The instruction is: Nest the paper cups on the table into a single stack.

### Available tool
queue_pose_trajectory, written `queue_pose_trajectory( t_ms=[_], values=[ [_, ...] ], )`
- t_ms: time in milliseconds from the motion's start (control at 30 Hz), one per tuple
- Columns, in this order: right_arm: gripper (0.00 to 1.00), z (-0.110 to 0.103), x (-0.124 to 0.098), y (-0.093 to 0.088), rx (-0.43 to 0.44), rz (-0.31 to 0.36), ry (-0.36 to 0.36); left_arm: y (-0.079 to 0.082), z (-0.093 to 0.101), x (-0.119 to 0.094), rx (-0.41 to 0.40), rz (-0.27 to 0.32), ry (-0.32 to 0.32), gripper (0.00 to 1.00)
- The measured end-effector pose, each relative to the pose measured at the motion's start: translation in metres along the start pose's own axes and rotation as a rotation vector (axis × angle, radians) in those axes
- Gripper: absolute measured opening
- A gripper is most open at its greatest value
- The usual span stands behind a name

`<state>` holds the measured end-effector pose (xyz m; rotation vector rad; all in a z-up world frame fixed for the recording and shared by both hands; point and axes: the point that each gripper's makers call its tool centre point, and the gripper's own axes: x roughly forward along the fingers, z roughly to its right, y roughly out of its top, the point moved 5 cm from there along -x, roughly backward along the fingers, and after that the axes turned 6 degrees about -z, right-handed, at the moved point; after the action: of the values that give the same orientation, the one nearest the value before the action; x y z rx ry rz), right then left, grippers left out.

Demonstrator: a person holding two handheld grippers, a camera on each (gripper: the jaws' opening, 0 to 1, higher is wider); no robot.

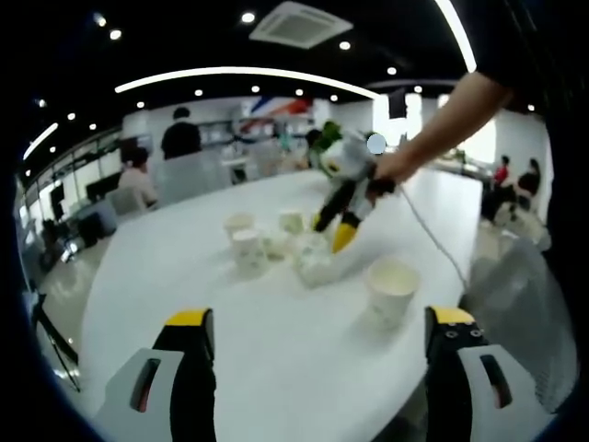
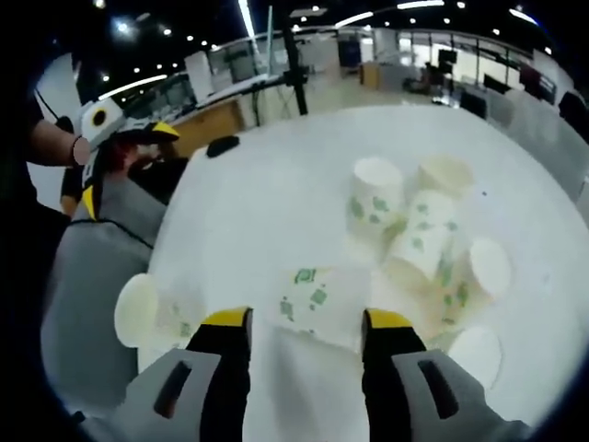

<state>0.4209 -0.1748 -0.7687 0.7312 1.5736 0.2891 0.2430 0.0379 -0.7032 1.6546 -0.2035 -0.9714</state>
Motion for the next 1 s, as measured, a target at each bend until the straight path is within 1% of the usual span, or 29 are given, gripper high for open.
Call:
queue_pose_trajectory(
  t_ms=[67, 133, 233, 433, 667, 1000],
  values=[
    [0.41, 0.000, 0.001, -0.002, 0.009, -0.001, -0.002, 0.000, 0.000, -0.001, 0.002, -0.003, 0.000, 0.95],
    [0.38, -0.003, 0.001, -0.002, 0.038, 0.016, 0.012, -0.001, -0.001, -0.002, 0.003, -0.003, 0.001, 0.95],
    [0.33, -0.005, 0.001, -0.004, 0.041, 0.015, 0.016, -0.001, -0.001, -0.003, 0.003, -0.004, 0.000, 0.95],
    [0.29, -0.011, 0.006, -0.008, 0.054, 0.015, 0.035, -0.002, 0.003, -0.002, 0.011, -0.008, -0.012, 0.96],
    [0.26, -0.018, 0.010, -0.017, 0.088, 0.022, 0.051, -0.002, 0.003, -0.003, 0.011, -0.010, -0.016, 0.95],
    [0.23, -0.022, 0.009, -0.022, 0.158, 0.084, 0.060, -0.004, 0.005, -0.004, 0.013, -0.014, -0.025, 0.95]
  ],
)
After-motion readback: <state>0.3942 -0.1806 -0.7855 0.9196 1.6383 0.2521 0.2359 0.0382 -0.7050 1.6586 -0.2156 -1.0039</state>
